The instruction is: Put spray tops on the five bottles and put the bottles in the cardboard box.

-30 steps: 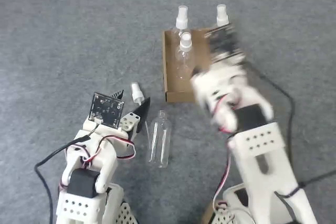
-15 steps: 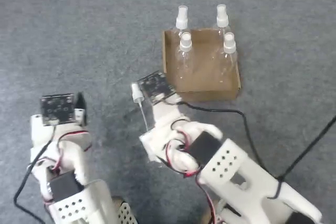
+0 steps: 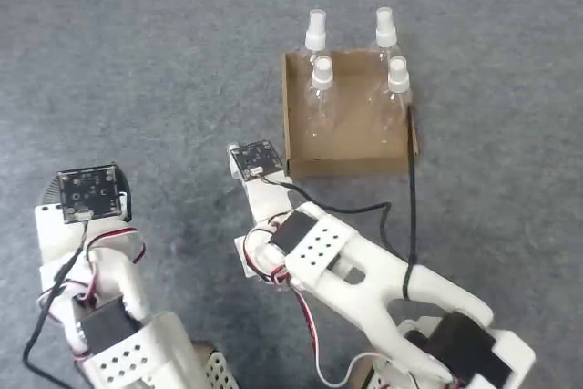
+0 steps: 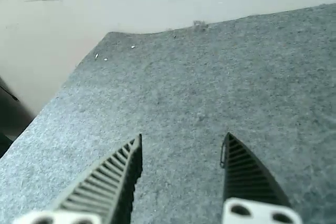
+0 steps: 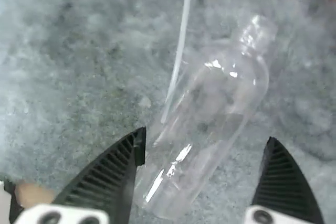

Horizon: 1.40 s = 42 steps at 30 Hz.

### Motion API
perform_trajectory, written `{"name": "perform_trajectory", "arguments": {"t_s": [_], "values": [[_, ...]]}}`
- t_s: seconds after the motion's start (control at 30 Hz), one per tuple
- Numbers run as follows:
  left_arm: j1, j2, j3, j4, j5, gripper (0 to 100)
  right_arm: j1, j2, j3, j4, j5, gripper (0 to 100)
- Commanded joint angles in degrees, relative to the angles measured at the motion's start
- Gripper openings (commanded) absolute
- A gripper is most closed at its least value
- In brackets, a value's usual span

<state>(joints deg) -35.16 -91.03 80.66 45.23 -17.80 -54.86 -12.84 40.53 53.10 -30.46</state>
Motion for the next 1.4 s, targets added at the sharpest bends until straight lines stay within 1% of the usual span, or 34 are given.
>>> {"name": "perform_trajectory", "arguments": {"t_s": [0.0, 0.07, 0.13, 0.17, 0.23, 0.3, 0.33, 0.4, 0.47, 0.57, 0.67, 0.73, 0.8, 0.87, 0.97, 1.03, 1.13, 1.2, 1.27, 1.37], "values": [[0.53, -0.53, -0.22, -1.23, -0.35, 22, 0.66, 1.27, -1.93, -0.57, -2.81, 26.2], [0.97, -0.44, -0.31, -0.35, -0.44, 22, 0.66, 1.8, -1.93, -0.66, -2.73, 17.0], [0.97, -0.44, -0.48, 0.18, -0.44, 22, 0.66, 1.71, -2.02, -0.75, -2.64, 4.5], [0.97, -0.44, -0.48, 0.18, -0.44, 22, 0.92, 1.45, -2.02, -0.57, -2.64, 0.0], [0.97, -0.44, -0.66, 0.09, -0.09, 22, 1.27, 0.57, -2.02, 0.48, -2.55, 3.5], [1.23, -0.44, -0.66, 0.35, 0.09, 22, 2.33, -1.63, -2.37, 2.77, -1.93, 2.2], [1.49, -0.35, -0.66, 0.62, 0.62, 22, 3.03, -3.38, -2.37, 3.74, -0.44, 0.6], [2.11, 1.14, -1.54, 2.02, 1.85, 22, 5.58, -8.04, -2.37, 5.58, 4.48, 0.9], [4.22, 4.92, -4.62, 5.19, 2.46, 22, 9.19, -13.67, -2.37, 7.25, 11.08, 0.6], [10.11, 14.68, -14.29, 14.86, 3.69, 22, 14.11, -22.46, -2.37, 12.26, 20.22, 0.6], [16.0, 27.87, -25.98, 23.03, 5.63, 22, 17.01, -30.37, -3.52, 22.46, 24.53, 0.6], [19.08, 36.57, -32.4, 24.97, 8.0, 22, 18.86, -34.68, -5.36, 29.49, 26.02, 0.6], [21.71, 44.92, -37.49, 25.14, 10.81, 22, 21.93, -38.29, -8.35, 35.21, 28.48, 0.6], [24.35, 52.75, -41.89, 25.05, 13.63, 22, 26.59, -40.84, -11.34, 39.52, 32.44, 0.6], [27.87, 62.95, -47.08, 24.09, 17.41, 22, 36.18, -41.1, -14.24, 44.79, 41.93, 0.6], [29.36, 68.75, -49.1, 20.92, 20.57, 23, 44.0, -39.78, -14.59, 46.55, 48.97, 0.6], [31.03, 76.31, -50.86, 15.03, 24.53, 22, 56.75, -36.26, -14.59, 46.29, 57.85, 0.6], [32.26, 80.79, -52.26, 12.31, 26.11, 22, 64.66, -33.01, -14.59, 43.82, 62.24, 0.6], [33.76, 85.01, -54.02, 10.37, 27.78, 22, 71.87, -29.32, -14.51, 38.55, 64.97, 0.6], [35.25, 91.08, -58.51, 9.32, 29.54, 22, 79.69, -22.55, -14.33, 28.88, 65.32, 0.6]]}}
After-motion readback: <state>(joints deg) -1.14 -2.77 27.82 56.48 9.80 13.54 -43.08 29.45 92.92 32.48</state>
